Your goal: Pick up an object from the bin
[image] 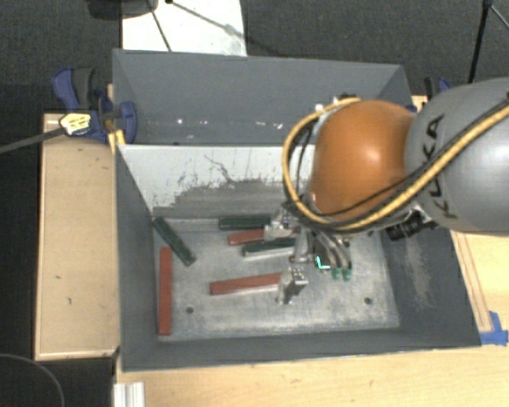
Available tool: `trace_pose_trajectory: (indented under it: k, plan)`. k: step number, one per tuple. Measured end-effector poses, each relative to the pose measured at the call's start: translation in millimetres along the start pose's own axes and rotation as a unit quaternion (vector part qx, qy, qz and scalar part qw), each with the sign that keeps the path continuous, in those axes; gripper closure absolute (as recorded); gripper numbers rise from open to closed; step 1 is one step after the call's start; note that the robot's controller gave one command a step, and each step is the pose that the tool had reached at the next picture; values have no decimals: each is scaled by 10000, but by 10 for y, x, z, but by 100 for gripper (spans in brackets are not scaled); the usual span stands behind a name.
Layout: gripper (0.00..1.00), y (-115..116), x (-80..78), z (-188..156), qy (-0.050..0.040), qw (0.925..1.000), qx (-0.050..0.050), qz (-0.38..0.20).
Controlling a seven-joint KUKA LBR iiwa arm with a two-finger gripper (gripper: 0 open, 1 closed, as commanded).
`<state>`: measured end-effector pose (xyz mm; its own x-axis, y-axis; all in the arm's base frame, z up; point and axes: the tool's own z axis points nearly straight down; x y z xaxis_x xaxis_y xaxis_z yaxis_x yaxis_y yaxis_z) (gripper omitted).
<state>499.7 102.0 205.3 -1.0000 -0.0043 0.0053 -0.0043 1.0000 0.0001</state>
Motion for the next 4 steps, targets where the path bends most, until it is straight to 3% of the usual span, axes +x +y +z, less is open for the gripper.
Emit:
trace_pose_trajectory:
  k: [1, 2, 3, 4]
  plan:
    - [0, -5, -18, -35, -38, 10000, -5, 21]
    - [0, 19, -108, 654, -63, 10000, -10, 20]
    - [0, 18, -89, 1142, -13, 10000, -2, 49]
    - [0, 25, -8, 902, -37, 9996, -7, 285]
